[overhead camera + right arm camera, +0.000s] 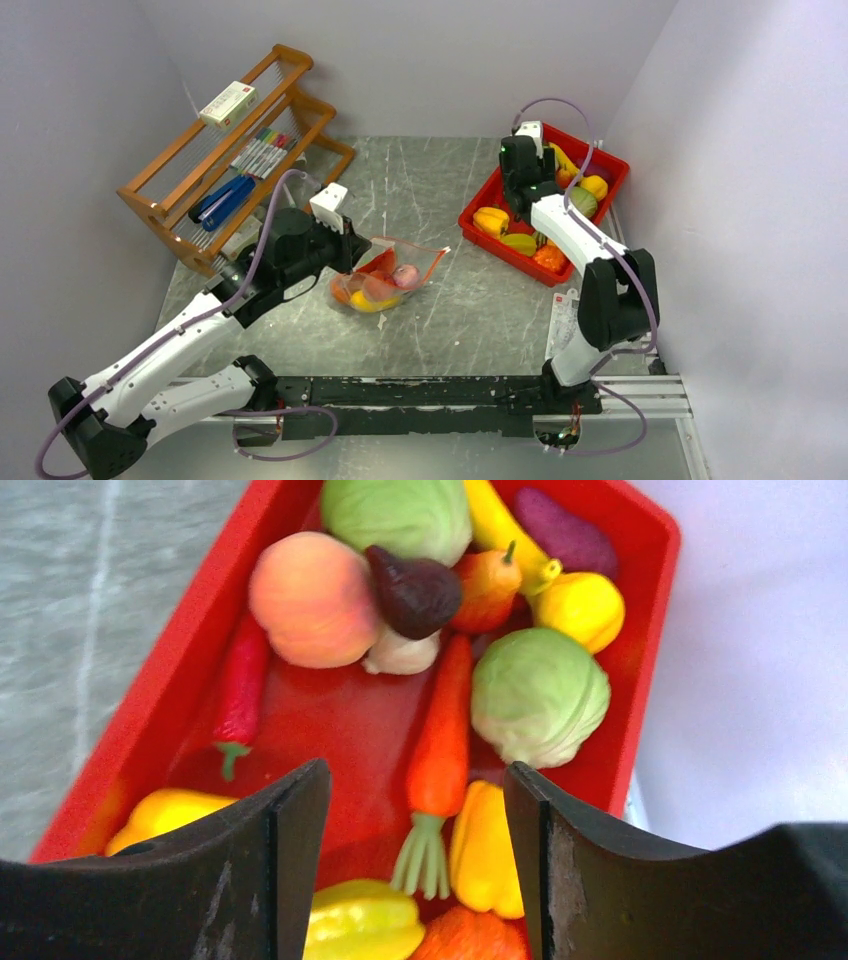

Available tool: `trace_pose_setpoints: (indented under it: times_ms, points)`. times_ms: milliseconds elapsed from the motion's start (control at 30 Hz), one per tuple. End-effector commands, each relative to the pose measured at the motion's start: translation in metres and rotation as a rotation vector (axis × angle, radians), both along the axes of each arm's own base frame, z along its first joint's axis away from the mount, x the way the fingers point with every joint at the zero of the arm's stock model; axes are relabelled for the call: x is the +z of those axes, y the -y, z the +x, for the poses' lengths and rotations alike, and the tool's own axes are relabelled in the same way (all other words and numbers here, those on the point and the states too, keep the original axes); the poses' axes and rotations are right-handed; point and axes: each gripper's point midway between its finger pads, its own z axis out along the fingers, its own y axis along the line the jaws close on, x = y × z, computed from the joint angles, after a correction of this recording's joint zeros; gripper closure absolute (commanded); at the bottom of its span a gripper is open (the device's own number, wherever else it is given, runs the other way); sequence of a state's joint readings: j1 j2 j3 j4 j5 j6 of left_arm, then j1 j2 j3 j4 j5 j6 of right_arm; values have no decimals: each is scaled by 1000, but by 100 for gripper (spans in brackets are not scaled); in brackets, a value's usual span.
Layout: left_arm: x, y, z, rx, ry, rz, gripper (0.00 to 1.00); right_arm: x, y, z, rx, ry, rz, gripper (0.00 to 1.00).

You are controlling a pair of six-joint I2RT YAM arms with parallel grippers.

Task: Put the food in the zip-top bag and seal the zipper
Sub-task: Pick up the fake vegetable from the bin.

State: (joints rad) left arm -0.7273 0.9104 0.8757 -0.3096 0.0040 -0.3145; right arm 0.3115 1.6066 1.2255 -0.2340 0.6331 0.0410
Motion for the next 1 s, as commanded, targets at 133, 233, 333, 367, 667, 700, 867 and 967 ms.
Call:
trace_pose_setpoints:
  times_ms: [133,233,333,367,667,700,867,967]
  points:
    - [19,-2,-1,6,39,-44,93,-8,26,47,13,13,-142,38]
    - [19,-2,-2,5,37,-41,93,-15,41,60,-12,-5,-146,39]
    - [20,-3,-2,8,38,-42,93,-16,54,70,-27,-10,-130,40]
    - [19,-3,-1,9,39,-43,93,-21,60,73,-35,-22,-121,41]
    - [18,-4,-1,10,33,-36,93,-43,57,92,45,-35,-12,38]
    - [18,-4,-1,9,35,-35,93,-47,57,94,49,-46,-1,37]
    - [18,-6,-3,17,35,-34,93,-64,65,102,30,-87,83,36]
    - [16,-10,-3,28,34,-27,93,-67,65,106,46,-88,128,34]
